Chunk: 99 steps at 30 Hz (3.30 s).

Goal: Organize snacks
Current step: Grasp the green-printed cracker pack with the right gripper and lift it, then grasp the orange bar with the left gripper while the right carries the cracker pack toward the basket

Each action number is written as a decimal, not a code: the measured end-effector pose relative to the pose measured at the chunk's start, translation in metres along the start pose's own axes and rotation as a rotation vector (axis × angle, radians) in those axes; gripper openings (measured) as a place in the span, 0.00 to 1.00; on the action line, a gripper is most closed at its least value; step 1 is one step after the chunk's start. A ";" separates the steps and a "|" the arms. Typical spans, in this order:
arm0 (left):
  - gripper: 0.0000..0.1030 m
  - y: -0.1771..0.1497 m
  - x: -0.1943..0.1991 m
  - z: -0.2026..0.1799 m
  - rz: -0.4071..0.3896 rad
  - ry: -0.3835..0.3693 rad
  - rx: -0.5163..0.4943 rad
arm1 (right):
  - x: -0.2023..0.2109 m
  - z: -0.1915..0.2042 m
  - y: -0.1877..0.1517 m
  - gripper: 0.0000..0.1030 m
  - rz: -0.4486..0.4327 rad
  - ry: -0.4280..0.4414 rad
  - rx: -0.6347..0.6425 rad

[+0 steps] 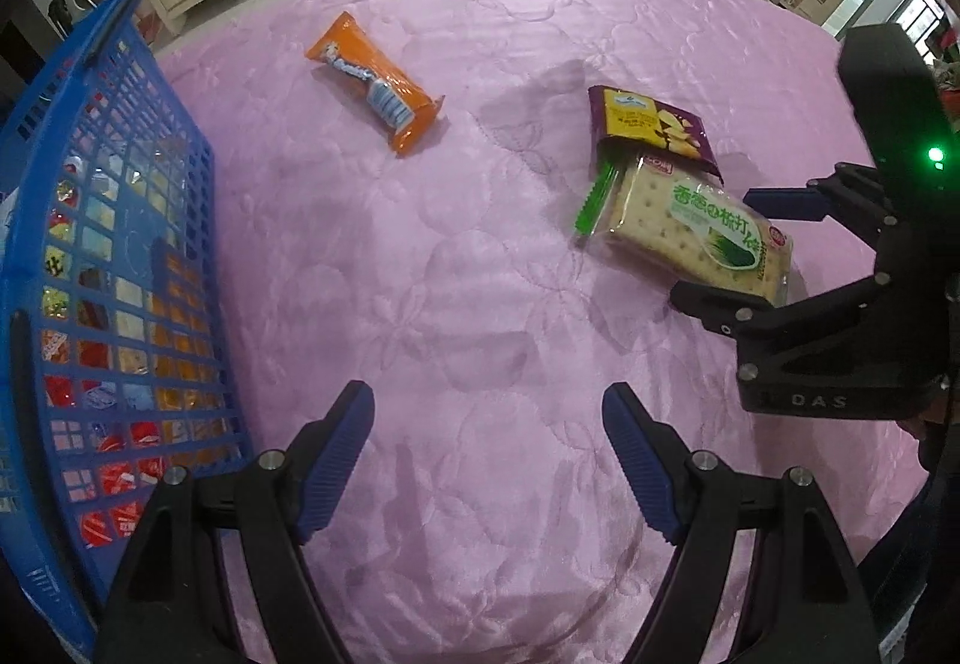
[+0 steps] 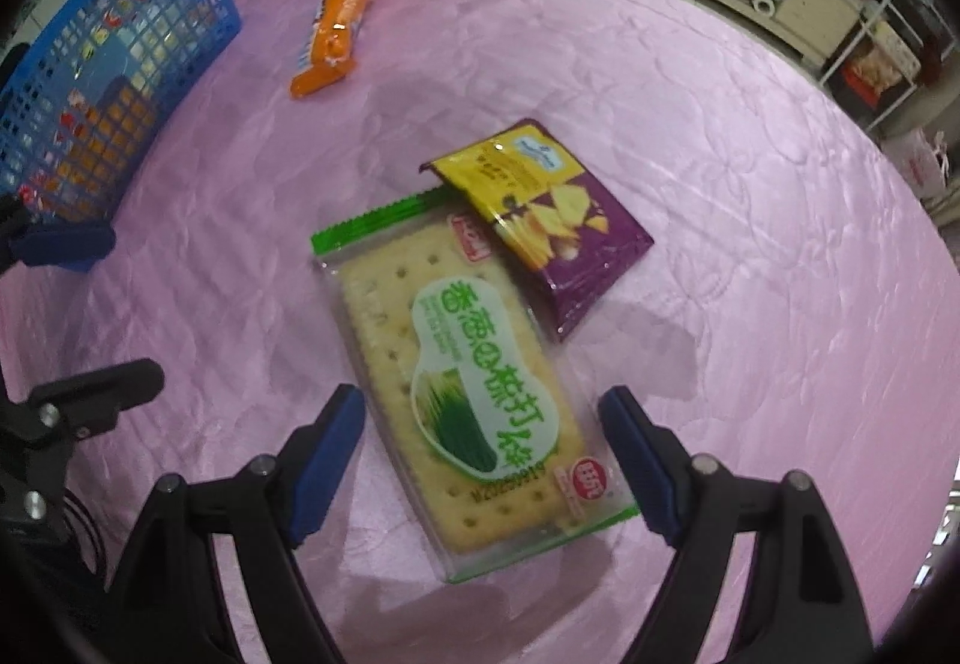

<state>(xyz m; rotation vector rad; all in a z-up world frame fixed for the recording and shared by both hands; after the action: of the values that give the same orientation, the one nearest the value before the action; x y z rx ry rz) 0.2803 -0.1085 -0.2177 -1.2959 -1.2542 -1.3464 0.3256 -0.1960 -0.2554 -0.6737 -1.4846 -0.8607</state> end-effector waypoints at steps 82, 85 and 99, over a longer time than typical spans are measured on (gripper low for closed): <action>0.22 0.055 0.049 0.055 -0.071 -0.024 0.179 | 0.108 -0.016 0.004 0.64 -0.183 0.093 -0.299; 0.22 0.037 0.063 0.059 -0.093 -0.040 0.169 | 0.123 -0.002 -0.005 0.64 -0.187 0.131 -0.310; 0.22 -0.037 0.156 0.118 -0.255 -0.061 0.168 | 0.187 0.072 -0.002 0.64 -0.269 0.061 -0.224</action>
<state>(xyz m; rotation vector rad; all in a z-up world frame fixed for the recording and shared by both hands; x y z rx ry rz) 0.2452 0.0223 -0.0714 -1.0952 -1.5821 -1.3506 0.2650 -0.1516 -0.0700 -0.6123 -1.4563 -1.2575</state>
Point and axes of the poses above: each gripper's, at about its wrist camera, not at the fingertips, and x roughly against the way its jaws point, z to its left, y to its top, the point moved 5 cm from there along -x, roughly the way its jaws point, and after that the axes turned 8 degrees about z, right-handed, at the moved point
